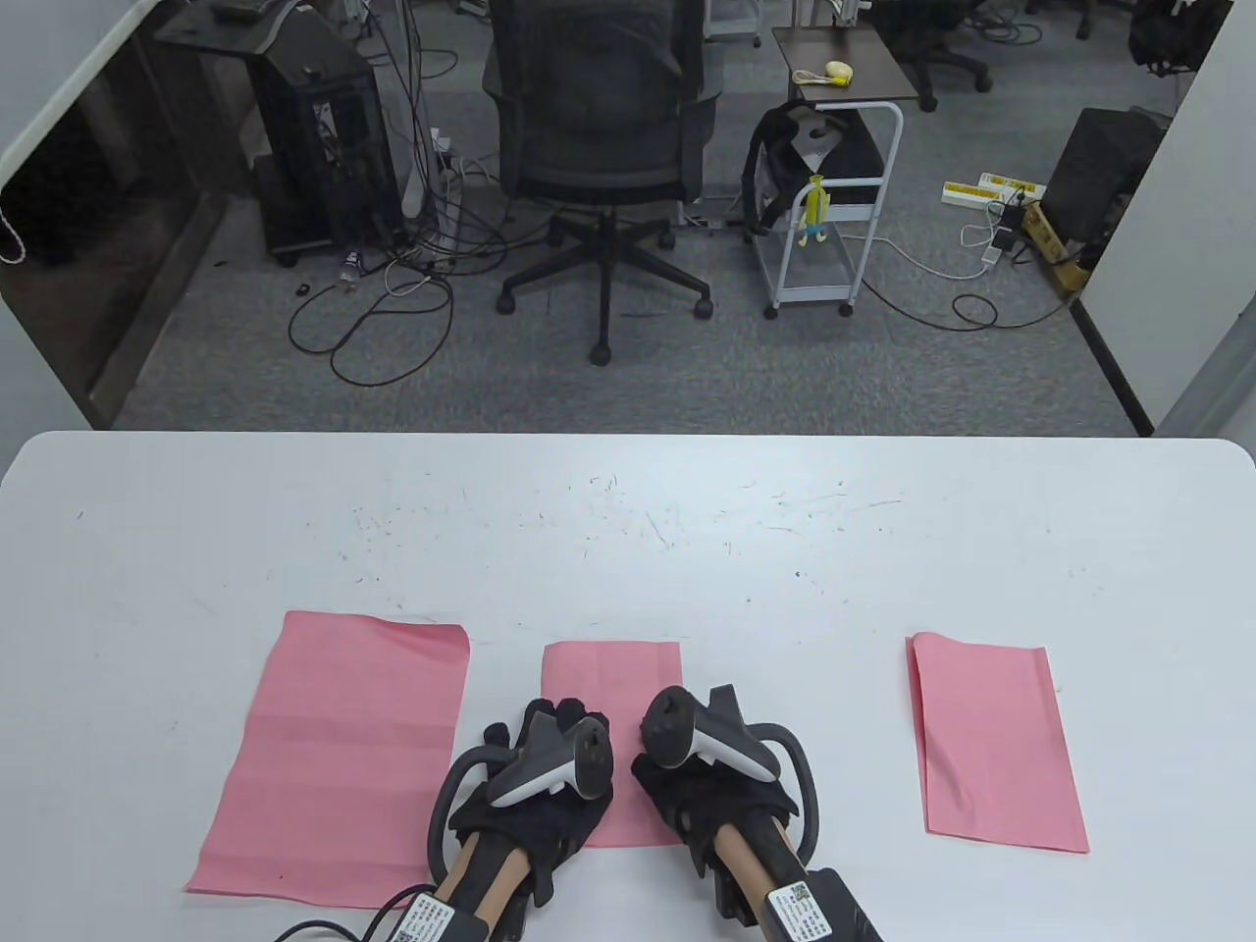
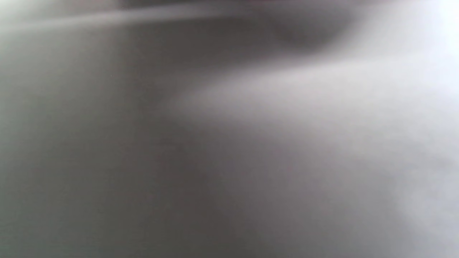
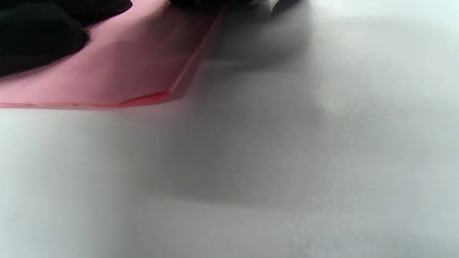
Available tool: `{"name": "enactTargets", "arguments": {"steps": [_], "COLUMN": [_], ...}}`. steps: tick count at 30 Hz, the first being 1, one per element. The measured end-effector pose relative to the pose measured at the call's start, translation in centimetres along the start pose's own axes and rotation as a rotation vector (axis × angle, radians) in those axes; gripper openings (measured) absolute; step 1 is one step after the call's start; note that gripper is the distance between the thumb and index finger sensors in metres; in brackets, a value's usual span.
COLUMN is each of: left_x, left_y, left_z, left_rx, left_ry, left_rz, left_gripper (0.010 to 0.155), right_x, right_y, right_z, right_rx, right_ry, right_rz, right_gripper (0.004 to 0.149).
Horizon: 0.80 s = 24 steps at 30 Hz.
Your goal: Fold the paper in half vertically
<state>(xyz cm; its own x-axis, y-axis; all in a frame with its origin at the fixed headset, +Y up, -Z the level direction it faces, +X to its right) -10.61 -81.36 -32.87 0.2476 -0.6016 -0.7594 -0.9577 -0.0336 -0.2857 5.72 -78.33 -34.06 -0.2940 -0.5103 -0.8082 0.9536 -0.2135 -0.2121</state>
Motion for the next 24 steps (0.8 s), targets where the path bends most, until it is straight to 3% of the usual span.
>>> {"name": "enactTargets", "arguments": {"steps": [8,24], "left_x": [0.0,0.0], "left_y": [0.0,0.0], "left_z": [0.0,0.0], "left_rx": [-0.003,-0.012], "left_ry": [0.004,0.011], "left_rz": [-0.003,-0.009], "left_gripper": [0.074,0.074], "right_x": [-1.1,-6.3], "right_y": [-0.4,-1.4], "right_z": [0.6,3.8], "right_rx": [-0.03,-0.071], "right_ry": [-0.004,-0.045], "right_rz": [-0.034,-0.08], "right_gripper": [0.059,0.06]}}
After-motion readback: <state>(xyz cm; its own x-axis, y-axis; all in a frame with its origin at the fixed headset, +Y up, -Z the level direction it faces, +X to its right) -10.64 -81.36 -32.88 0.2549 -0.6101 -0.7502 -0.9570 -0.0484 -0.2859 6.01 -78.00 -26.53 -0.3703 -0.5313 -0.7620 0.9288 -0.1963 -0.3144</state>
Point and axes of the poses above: the tracker on the back of each hand, its own y axis roughly to the little-finger side, its own x axis roughly from the wrist to the fingertips, z = x × y, the point moved 1 cm from there along x, roughly from the wrist to the fingertips, and after that the axes turned 5 degrees about -z, right-handed, at the moved point
